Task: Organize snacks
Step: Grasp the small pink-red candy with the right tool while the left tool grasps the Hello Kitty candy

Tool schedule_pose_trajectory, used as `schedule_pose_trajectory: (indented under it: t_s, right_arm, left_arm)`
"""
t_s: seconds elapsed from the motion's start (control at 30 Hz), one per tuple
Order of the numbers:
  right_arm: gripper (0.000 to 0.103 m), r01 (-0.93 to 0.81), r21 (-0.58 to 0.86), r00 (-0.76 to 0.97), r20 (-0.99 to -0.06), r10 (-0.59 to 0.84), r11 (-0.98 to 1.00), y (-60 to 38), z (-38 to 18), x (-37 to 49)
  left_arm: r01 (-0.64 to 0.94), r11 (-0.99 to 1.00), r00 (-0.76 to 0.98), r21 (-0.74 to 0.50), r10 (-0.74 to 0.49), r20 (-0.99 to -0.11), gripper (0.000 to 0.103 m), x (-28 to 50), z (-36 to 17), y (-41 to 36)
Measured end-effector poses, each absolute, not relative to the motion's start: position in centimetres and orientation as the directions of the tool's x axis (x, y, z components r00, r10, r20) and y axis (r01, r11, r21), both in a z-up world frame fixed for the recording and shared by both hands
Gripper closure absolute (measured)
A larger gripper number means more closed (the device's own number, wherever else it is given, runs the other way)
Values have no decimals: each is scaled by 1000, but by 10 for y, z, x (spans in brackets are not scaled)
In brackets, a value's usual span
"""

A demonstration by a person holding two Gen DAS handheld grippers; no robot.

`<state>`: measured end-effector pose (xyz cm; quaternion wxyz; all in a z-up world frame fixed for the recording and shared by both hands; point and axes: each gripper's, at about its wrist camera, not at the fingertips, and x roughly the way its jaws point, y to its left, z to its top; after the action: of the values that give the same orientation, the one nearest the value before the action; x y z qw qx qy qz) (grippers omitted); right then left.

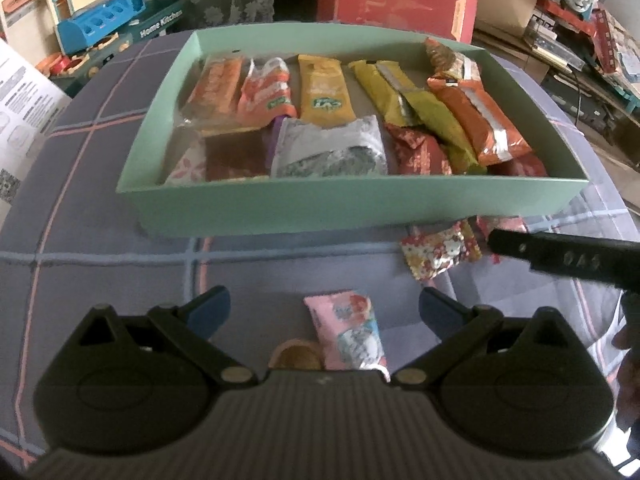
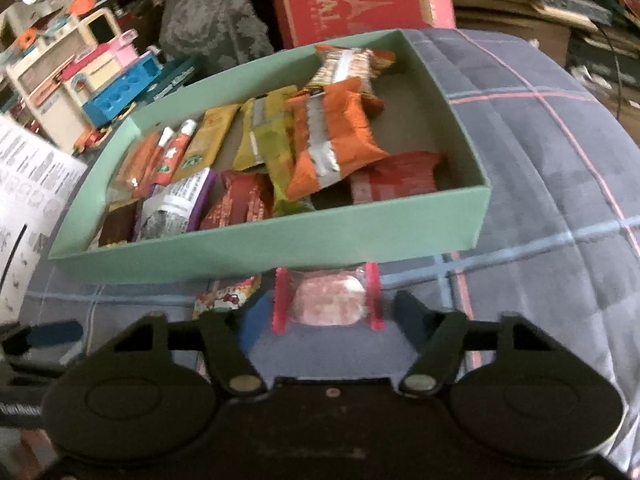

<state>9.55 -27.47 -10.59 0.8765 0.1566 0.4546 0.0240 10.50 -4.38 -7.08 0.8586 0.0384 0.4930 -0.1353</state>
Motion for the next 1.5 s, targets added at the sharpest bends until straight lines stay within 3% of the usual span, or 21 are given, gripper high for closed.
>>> schedule_pose_trajectory:
  t_s: [0.07,0.13,0.37,0.6,0.67,0.7,0.83,1.23,1.5]
  right_arm:
    - [58,74,277,590,-787,182,958,-274,-106,94]
    - [62,81,288,590,-785,188,954,-281,-106,93]
    - [63,143,304,606,-779,159,942,-312,-107,70]
    - [64,146,305,616,-772,154,941,-322,-108,56]
    - [64,143,307,619,-769,157,941,-323,-108,54]
    - [64,143,308,620,-769,157,941,-324,-108,54]
    - [63,142,313,623,-766,161,939,-324,-108,52]
    - [60,103,223,629,-770,110,969,-307,-108,52]
    - [70,120,285,613,-775,155,951,-311,-102,47]
  left_arm:
    - [282,957,476,-71,-204,-855,0,107,-71,-50]
    - [296,953,471,-72,-211,-856,0,110,-72,-59]
    - [368,928,460,-66,-243,-854,2,115,-78,-100]
    - [381,922,444,-63,-242,-863,19,118,-92,-132]
    - [402,915,464,-37,-238,-853,39,115,-92,-137]
    - [412,911,474,-20,-234,-849,53,113,-91,-139]
    - [422,906,478,-22,-243,-844,69,111,-89,-134]
    - [376,924,463,-73,-255,-849,72,106,-84,-103]
    - [355,929,460,-108,-274,-845,72,96,-76,-85]
